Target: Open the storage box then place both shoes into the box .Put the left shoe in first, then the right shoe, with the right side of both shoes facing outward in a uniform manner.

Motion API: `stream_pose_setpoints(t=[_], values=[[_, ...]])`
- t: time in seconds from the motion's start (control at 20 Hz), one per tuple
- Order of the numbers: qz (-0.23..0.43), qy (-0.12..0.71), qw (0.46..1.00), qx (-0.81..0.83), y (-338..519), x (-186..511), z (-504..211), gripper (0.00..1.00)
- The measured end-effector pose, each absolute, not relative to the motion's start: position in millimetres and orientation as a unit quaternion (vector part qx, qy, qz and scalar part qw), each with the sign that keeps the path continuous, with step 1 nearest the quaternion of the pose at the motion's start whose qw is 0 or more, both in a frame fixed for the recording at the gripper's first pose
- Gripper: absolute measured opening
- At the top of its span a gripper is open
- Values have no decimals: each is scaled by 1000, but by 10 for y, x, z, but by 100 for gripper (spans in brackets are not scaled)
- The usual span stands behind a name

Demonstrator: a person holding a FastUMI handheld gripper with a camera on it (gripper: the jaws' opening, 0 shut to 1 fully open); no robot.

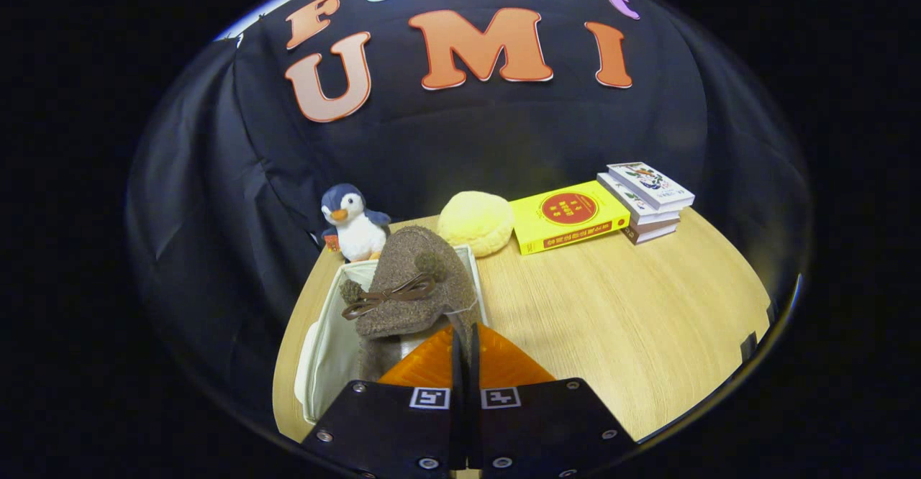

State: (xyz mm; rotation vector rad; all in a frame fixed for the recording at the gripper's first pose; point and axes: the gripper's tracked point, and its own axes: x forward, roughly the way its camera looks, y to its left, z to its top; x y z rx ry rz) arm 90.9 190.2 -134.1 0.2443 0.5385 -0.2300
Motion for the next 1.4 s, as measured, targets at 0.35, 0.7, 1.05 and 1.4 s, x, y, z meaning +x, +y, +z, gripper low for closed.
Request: stream_pose_setpoints(t=[0.35,0.7,1.05,1.4], values=[[-108,250,954,125,1972,927,-1275,15],[-120,215,966,84,1749,717,-773,77],[-128,129,983,35,1669,368,108,97],[-134,58,989,12,1524,1,504,97]])
